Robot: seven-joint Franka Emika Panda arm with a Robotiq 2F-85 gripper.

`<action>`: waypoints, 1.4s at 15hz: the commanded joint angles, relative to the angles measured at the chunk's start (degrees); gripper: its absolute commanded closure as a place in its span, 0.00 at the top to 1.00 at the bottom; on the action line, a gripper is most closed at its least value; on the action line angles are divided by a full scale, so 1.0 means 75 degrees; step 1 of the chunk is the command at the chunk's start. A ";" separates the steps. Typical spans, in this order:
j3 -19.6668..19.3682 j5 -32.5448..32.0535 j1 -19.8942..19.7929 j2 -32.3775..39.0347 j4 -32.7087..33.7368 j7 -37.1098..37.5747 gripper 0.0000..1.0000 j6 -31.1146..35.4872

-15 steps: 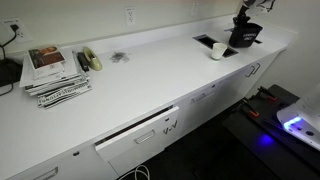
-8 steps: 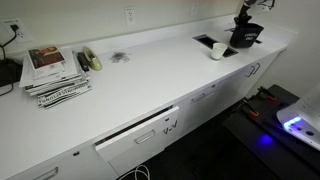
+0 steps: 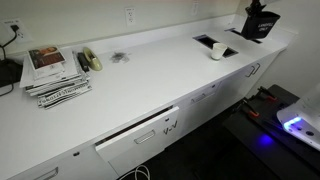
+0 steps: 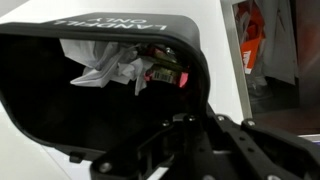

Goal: Move the black basket from the right to the left

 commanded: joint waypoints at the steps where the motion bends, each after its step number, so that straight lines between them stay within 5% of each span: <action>1: 0.0094 -0.0707 0.0215 -0.1541 -0.1120 0.0244 0.02 -0.0210; 11: 0.1479 -0.0837 0.0812 -0.3786 -0.1721 -0.0569 0.02 -0.0948; 21: 0.2559 -0.0259 0.2203 -0.3944 -0.1784 -0.1673 0.02 -0.0857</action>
